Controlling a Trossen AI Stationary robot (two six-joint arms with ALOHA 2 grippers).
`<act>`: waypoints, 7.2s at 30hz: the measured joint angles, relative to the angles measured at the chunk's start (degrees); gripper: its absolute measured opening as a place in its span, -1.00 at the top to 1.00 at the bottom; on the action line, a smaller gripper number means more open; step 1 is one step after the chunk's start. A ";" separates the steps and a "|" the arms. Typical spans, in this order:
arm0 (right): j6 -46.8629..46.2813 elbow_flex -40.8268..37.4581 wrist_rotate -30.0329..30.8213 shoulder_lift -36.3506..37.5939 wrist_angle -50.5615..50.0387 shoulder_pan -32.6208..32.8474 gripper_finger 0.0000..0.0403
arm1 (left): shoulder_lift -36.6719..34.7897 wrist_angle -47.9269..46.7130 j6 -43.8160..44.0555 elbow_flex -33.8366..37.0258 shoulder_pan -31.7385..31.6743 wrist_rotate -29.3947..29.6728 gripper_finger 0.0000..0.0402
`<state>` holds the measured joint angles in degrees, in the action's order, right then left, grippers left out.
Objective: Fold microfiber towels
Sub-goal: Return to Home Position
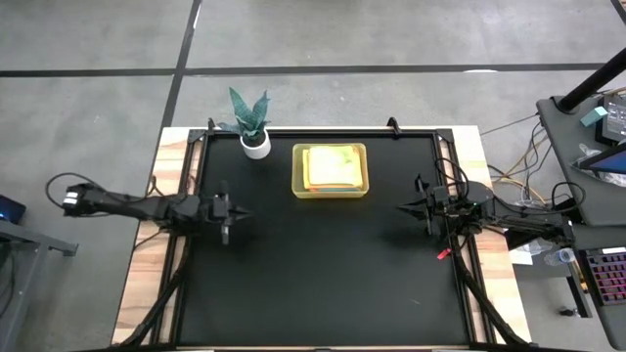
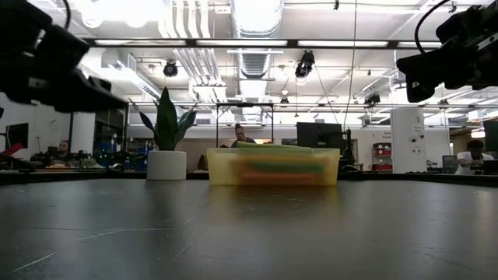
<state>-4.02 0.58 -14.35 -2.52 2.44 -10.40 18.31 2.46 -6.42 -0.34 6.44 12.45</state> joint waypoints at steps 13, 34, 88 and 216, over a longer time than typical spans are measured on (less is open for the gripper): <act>0.00 0.00 0.01 -0.02 0.00 0.01 0.96 | -15.09 1.92 0.00 0.07 -0.07 0.04 1.00; 0.02 -0.02 0.87 -1.19 0.66 -0.02 0.96 | -17.01 15.03 4.70 0.11 0.20 0.02 1.00; 0.10 0.00 0.87 -1.29 0.81 -0.02 0.96 | -14.56 3.61 -1.49 0.11 0.71 -9.10 1.00; 0.02 0.00 0.87 -1.38 0.81 -0.01 0.96 | -13.36 3.52 -1.46 0.10 0.70 -9.20 1.00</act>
